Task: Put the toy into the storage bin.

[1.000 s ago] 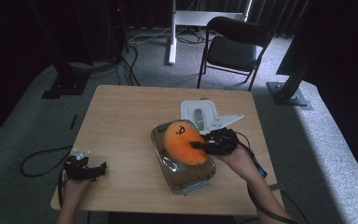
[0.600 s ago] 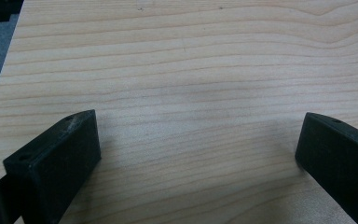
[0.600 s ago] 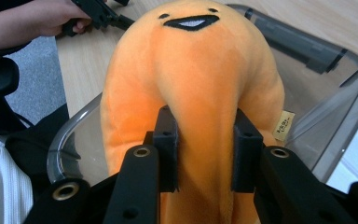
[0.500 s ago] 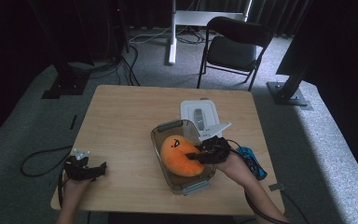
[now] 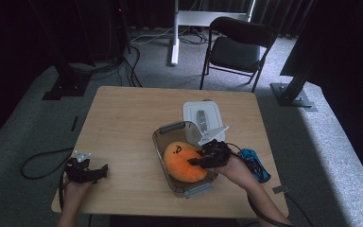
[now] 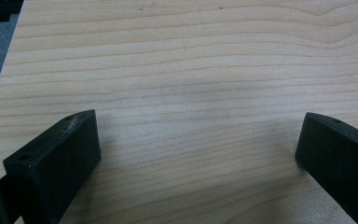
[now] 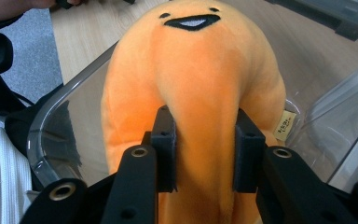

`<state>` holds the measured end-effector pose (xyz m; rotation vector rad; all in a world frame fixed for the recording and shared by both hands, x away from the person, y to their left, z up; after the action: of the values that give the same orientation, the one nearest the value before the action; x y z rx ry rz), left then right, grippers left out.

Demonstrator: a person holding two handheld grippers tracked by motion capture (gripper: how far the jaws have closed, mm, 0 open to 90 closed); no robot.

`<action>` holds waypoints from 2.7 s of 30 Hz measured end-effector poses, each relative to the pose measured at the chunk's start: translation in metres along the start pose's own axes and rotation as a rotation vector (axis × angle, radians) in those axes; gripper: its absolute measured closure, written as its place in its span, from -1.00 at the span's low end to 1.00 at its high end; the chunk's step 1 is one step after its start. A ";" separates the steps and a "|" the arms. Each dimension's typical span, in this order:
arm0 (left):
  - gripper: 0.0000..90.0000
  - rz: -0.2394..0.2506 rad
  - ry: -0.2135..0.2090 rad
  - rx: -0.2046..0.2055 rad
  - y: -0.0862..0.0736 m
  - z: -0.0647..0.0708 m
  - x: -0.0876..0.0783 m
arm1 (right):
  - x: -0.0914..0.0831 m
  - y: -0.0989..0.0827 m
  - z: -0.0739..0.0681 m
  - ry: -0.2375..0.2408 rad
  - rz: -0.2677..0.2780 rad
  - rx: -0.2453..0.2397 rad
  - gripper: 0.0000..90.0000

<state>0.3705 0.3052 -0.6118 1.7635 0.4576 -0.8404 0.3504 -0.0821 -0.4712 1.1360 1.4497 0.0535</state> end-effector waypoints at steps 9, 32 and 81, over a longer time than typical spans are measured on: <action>-0.99 0.002 0.001 -0.002 0.000 0.000 0.000 | 0.005 -0.002 0.004 0.020 -0.039 0.034 0.34; -0.99 0.001 0.001 0.001 0.000 0.000 0.000 | 0.002 0.003 0.002 0.063 -0.006 0.062 -0.19; -0.99 0.003 0.000 0.000 0.000 0.000 0.000 | -0.060 -0.014 0.085 -0.045 0.207 0.320 -0.64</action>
<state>0.3703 0.3050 -0.6119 1.7636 0.4554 -0.8381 0.3959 -0.1756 -0.4585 1.5369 1.3257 -0.0622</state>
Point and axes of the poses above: each handheld gripper's, and its own axes: x roughly forward along the jaws, y roughly out of its top, z roughly to its right, the point moved 9 cm from there along x, roughly forward along the jaws, and after that the axes turned 14 degrees about x, right-handed, at the moved point
